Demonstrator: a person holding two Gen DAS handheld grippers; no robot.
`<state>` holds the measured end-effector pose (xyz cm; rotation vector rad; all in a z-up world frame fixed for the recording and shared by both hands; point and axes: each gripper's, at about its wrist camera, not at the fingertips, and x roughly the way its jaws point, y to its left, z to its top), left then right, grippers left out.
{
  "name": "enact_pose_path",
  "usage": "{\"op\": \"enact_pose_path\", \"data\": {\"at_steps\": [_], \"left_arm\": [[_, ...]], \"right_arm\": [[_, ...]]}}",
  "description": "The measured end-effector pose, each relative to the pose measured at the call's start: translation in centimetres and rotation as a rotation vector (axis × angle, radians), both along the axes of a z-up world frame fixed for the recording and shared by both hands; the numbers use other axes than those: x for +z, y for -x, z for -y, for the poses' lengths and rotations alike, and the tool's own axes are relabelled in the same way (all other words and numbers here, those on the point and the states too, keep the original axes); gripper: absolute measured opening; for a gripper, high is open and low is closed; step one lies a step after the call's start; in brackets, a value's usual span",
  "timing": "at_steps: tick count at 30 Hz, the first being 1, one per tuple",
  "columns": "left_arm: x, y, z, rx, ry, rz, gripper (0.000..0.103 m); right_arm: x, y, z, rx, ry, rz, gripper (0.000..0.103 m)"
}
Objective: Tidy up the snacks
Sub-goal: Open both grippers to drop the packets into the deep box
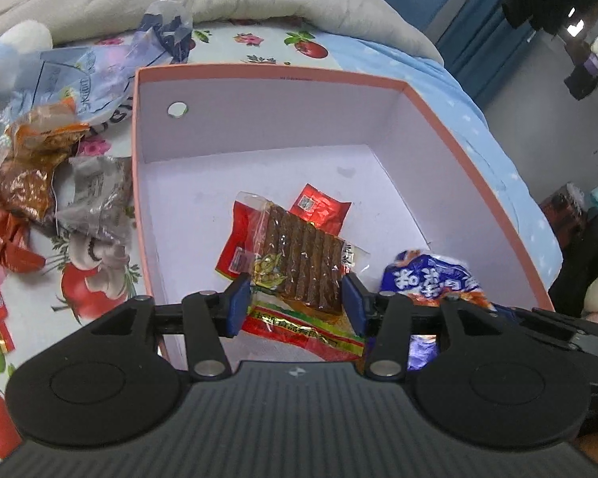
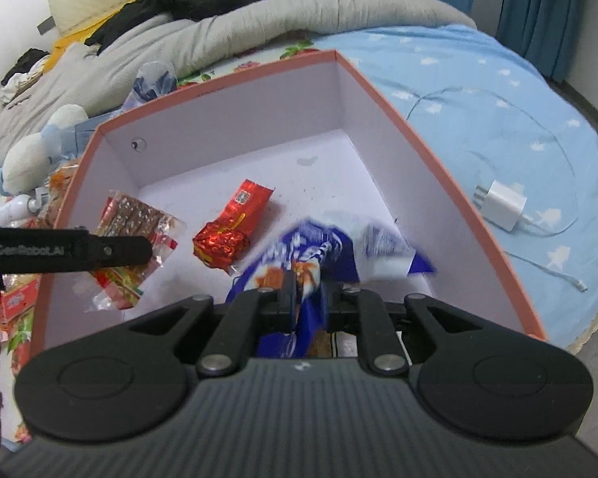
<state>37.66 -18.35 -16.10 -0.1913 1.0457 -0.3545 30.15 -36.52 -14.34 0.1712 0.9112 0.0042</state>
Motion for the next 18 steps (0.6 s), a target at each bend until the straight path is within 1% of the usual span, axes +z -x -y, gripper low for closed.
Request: {"op": "enact_pose_path", "data": {"at_steps": [1, 2, 4, 5, 6, 8, 12, 18], "left_arm": [[0.0, -0.1, 0.0, -0.004, 0.002, 0.000, 0.057], [0.1, 0.0, 0.0, -0.006, 0.002, 0.001, 0.058], [0.2, 0.1, 0.1, -0.008, -0.016, 0.005, 0.061], [0.3, 0.2, 0.0, -0.008, -0.020, 0.008, 0.062], [0.5, 0.3, -0.1, -0.007, -0.018, 0.010, 0.062], [0.8, 0.7, -0.4, -0.001, -0.009, 0.012, 0.064], [2.3, 2.1, -1.0, 0.011, -0.006, 0.045, 0.065], [5.0, 5.4, -2.5, 0.039, -0.006, 0.094, 0.065]], "right_arm": [[-0.1, -0.1, 0.1, -0.004, -0.010, -0.004, 0.022], [-0.2, -0.2, 0.2, -0.008, -0.020, -0.009, 0.027], [-0.1, -0.1, 0.3, -0.015, -0.033, -0.014, 0.029], [0.0, 0.0, 0.3, -0.019, -0.034, -0.012, 0.033], [0.1, 0.0, 0.4, -0.024, -0.033, -0.009, 0.041], [0.5, 0.4, 0.4, -0.033, -0.037, 0.003, 0.050], [1.4, 1.5, 0.4, -0.029, -0.070, 0.027, 0.057], [3.5, 4.2, -0.7, -0.021, -0.069, 0.075, 0.057]]}}
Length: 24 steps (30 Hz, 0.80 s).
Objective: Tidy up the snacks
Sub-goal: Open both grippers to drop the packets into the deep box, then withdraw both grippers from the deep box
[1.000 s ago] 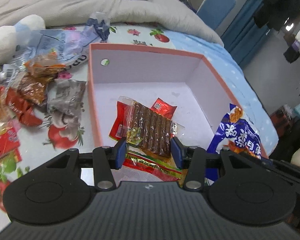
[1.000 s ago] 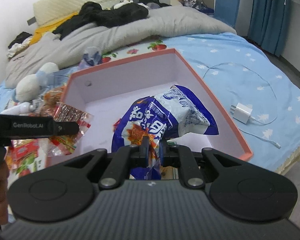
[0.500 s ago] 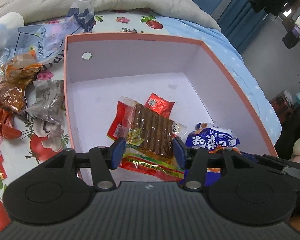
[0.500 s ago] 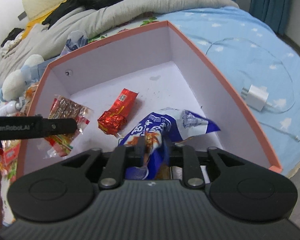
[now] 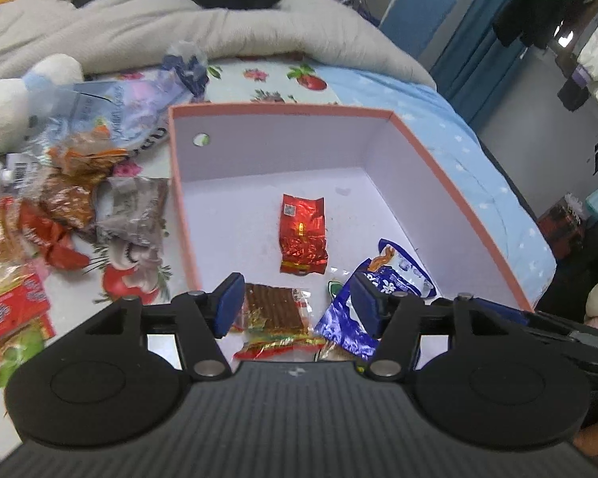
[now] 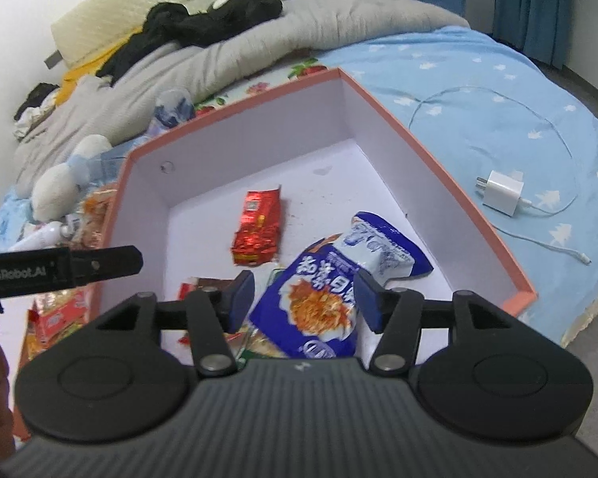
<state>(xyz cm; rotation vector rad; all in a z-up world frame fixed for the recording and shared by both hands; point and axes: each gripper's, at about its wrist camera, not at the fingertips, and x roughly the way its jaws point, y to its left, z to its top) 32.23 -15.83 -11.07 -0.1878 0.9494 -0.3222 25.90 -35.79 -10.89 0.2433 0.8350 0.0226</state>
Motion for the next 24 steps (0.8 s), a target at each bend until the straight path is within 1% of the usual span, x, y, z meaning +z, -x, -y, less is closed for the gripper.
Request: {"op": "enact_pose_path", "data": {"at_steps": [6, 9, 17, 24], "left_arm": [[2.8, 4.8, -2.5, 0.054, -0.003, 0.050, 0.065], [3.8, 7.3, -3.8, 0.085, -0.008, 0.059, 0.065], [6.0, 13.9, -6.5, 0.150, -0.033, 0.093, 0.065], [6.7, 18.5, -8.9, 0.222, -0.061, 0.112, 0.065]], "right_arm": [[2.3, 3.6, -1.5, 0.019, 0.001, 0.062, 0.057], [3.0, 5.5, -2.3, 0.028, -0.001, 0.087, 0.057], [4.4, 10.1, -4.2, 0.067, -0.021, 0.144, 0.057], [4.6, 13.1, -5.9, 0.119, -0.023, 0.168, 0.057]]}}
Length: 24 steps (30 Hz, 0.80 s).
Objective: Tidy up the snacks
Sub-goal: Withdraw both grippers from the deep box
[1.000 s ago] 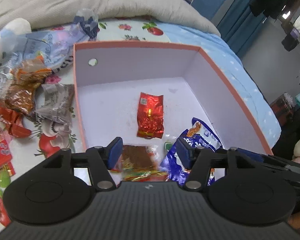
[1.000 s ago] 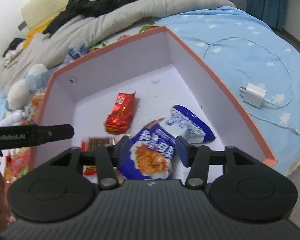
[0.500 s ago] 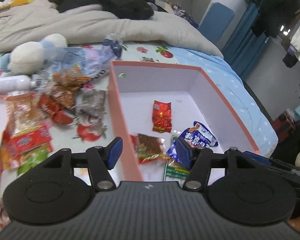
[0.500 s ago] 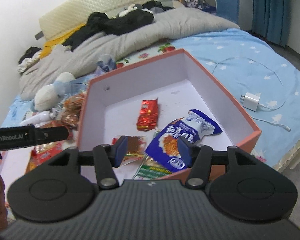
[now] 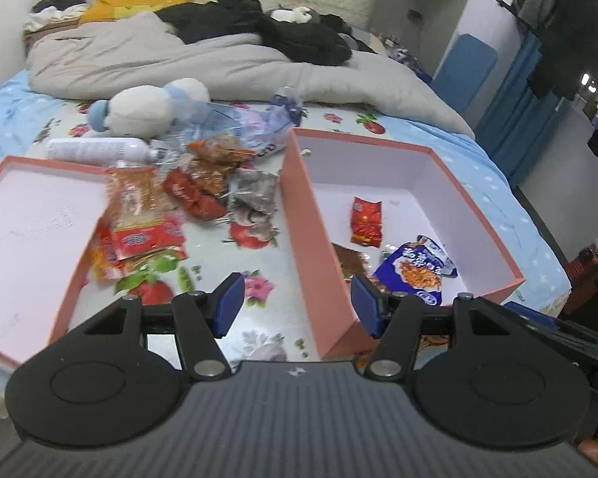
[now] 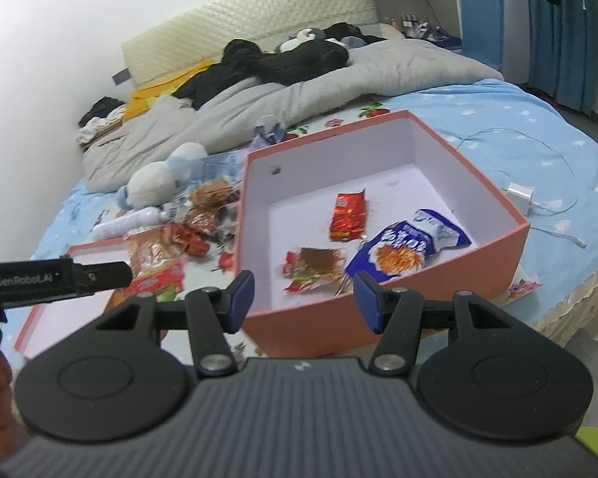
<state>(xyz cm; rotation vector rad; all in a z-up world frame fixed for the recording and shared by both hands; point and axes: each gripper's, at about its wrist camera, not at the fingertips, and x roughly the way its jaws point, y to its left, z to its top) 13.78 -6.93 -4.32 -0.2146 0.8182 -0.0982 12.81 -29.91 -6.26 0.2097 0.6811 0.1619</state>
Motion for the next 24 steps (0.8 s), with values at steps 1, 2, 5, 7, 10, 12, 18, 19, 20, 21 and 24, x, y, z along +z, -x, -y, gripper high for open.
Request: {"op": "enact_pose_path", "data": {"at_steps": [1, 2, 5, 7, 10, 12, 18, 19, 20, 21, 24], "left_arm": [[0.1, 0.5, -0.3, 0.009, -0.003, 0.001, 0.065], [0.1, 1.0, -0.6, 0.017, -0.002, 0.003, 0.065], [0.1, 2.2, -1.3, 0.046, -0.005, 0.001, 0.065], [0.1, 2.8, -1.8, 0.059, -0.004, -0.002, 0.065], [0.1, 3.5, -2.3, 0.075, -0.007, -0.003, 0.065], [0.1, 3.8, -2.6, 0.084, -0.012, 0.001, 0.068], [0.1, 4.5, -3.5, 0.105, -0.022, -0.003, 0.068], [0.1, 4.5, -3.7, 0.110, -0.019, -0.006, 0.068], [-0.1, 4.5, -4.0, 0.116, -0.017, -0.010, 0.068], [-0.2, 4.5, -4.2, 0.121, -0.017, -0.013, 0.068], [-0.5, 4.4, -4.7, 0.134, -0.008, -0.024, 0.068]], "right_arm": [[0.0, 0.4, -0.3, 0.008, 0.002, 0.003, 0.057], [0.0, 0.7, -0.5, 0.014, 0.001, 0.005, 0.057], [-0.1, 1.7, -1.1, 0.032, -0.005, 0.008, 0.057], [-0.1, 2.3, -1.6, 0.048, -0.004, 0.014, 0.057], [0.0, 2.8, -2.2, 0.071, 0.000, 0.024, 0.057], [0.0, 3.1, -2.5, 0.083, -0.001, 0.029, 0.057], [-0.4, 3.4, -3.6, 0.118, -0.001, 0.020, 0.057], [-0.5, 3.4, -3.8, 0.124, -0.002, 0.018, 0.057], [-0.5, 3.4, -3.9, 0.130, 0.000, 0.018, 0.057], [-0.6, 3.4, -4.1, 0.136, 0.002, 0.017, 0.057], [-0.6, 3.2, -4.7, 0.149, 0.006, 0.019, 0.057]]}}
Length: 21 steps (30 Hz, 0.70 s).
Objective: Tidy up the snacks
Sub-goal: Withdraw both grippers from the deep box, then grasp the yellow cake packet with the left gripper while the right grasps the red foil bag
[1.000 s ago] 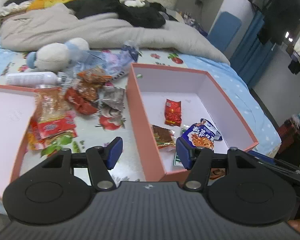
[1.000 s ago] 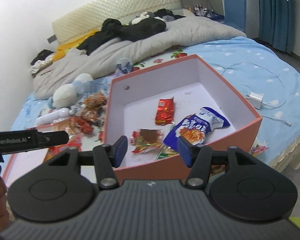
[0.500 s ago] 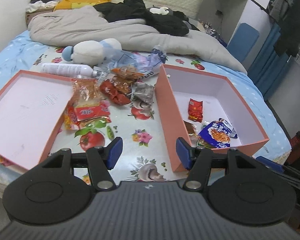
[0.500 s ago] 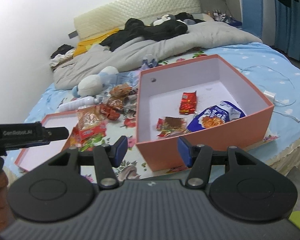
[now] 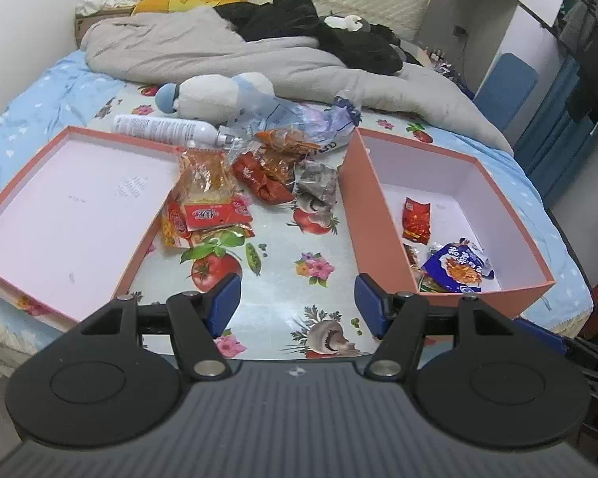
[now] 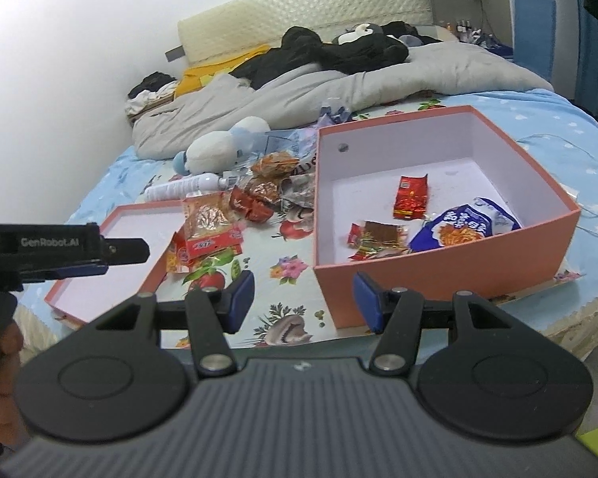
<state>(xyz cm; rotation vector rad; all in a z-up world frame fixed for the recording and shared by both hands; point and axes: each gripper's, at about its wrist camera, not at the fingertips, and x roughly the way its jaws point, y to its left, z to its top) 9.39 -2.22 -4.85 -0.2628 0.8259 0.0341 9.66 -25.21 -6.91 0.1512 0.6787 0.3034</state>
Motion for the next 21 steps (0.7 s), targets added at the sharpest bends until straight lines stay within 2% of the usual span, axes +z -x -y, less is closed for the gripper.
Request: {"op": "enact_pose_path", "data": {"at_steps": [12, 21], "left_arm": [[-2.9, -3.3, -3.3, 0.020, 0.032, -0.060, 0.068], [-6.6, -8.5, -6.5, 0.032, -0.005, -0.115, 0.068]], "right_arm": [[-1.7, -2.7, -4.4, 0.061, 0.064, 0.048, 0.057], [-3.9, -5.4, -7.4, 0.068, 0.097, 0.088, 0.057]]}}
